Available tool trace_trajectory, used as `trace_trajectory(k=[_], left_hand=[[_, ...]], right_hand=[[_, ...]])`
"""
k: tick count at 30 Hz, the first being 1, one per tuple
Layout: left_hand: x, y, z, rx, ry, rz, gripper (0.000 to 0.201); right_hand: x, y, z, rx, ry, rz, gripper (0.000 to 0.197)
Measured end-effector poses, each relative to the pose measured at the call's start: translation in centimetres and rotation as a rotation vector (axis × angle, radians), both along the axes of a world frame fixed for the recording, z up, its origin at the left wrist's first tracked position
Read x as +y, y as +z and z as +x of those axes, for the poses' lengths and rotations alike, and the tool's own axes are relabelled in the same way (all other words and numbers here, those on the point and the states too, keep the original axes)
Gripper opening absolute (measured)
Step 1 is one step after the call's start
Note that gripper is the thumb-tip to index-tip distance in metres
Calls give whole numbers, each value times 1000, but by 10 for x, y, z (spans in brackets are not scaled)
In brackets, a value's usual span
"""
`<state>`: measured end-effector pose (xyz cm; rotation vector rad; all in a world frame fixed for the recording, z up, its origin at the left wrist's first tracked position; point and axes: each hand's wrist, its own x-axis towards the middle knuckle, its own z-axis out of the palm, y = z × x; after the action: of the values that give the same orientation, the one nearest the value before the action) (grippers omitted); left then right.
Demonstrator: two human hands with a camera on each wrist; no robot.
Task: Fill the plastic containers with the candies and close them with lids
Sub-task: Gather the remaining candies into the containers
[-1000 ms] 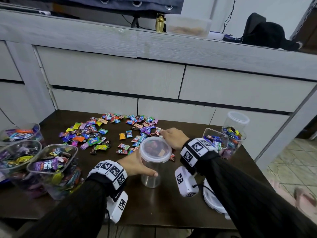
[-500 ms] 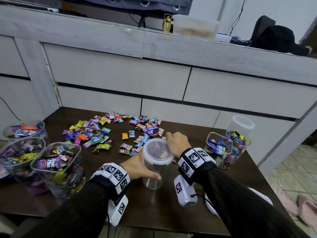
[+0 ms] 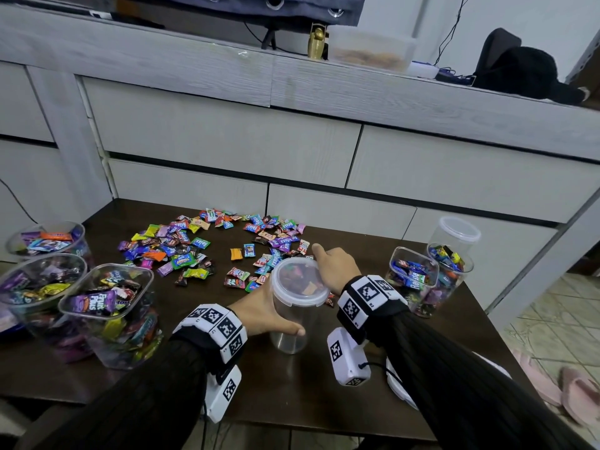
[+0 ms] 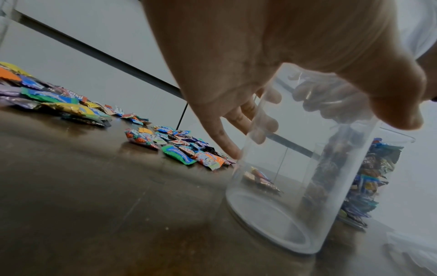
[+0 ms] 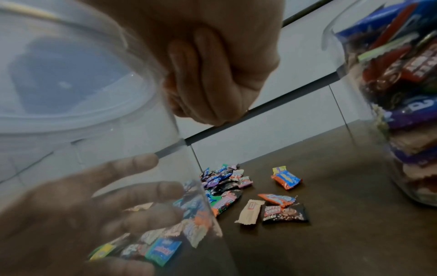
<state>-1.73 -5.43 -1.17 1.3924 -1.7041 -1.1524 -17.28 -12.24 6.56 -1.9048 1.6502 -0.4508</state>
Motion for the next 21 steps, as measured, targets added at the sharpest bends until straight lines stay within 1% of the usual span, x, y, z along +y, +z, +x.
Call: trace_trajectory(k=[4, 7, 8, 11, 12, 14, 15, 16, 18, 19, 21], left_hand=[[0, 0, 0, -19, -3, 4, 119], [0, -1, 0, -29, 16, -17, 118], [-1, -2, 0, -28, 25, -19, 117], [0, -3, -1, -9, 39, -32, 113], [0, -3, -2, -1, 44, -43, 114], [3, -5, -6, 7, 84, -75, 120], [5, -5, -8, 12, 116, -97, 122], [6, -6, -10, 18, 147, -121, 124], [10, -7, -13, 6, 199, -154, 127], [11, -7, -14, -10, 223, -161, 128], [12, -6, -13, -41, 238, -169, 125]], right_hand=[[-3, -3, 4, -1, 16, 95, 37], [-5, 0, 2, -77, 22, 128, 46], [-6, 1, 1, -64, 28, 104, 49], [-3, 10, -1, 64, 38, -48, 53], [0, 14, -2, 161, 51, -133, 52], [7, 22, -3, 420, 80, -338, 50], [12, 24, -3, 515, 101, -428, 52], [17, 26, -2, 565, 122, -493, 57], [25, 26, -2, 589, 164, -515, 69], [29, 25, -1, 584, 193, -473, 71], [33, 27, -2, 526, 257, -346, 67]])
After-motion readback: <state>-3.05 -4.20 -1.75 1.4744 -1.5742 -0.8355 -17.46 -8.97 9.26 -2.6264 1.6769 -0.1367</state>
